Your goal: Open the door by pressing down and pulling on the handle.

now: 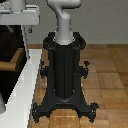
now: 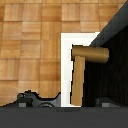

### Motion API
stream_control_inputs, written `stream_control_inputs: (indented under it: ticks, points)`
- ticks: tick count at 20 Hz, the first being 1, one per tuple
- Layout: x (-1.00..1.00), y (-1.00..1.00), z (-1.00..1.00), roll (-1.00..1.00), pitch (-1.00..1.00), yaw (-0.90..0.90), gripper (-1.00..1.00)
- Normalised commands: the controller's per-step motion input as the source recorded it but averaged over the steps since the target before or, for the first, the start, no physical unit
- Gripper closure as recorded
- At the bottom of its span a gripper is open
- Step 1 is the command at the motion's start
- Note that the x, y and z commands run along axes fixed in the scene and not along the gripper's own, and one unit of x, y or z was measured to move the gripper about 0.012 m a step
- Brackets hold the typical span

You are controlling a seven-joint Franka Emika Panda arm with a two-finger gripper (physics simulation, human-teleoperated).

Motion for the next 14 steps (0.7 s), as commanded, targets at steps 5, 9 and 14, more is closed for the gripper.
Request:
stream_control_inputs:
  ticks: [5,9,14]
  points:
    - [0.00,-0.40,0.00,0.00,0.00,0.00,-1.00]
    - [0.00,0.00,0.00,0.00,0.00,0.00,-1.00]
    - [0.00,-0.20,0.00,0.00,0.00,0.00,-1.00]
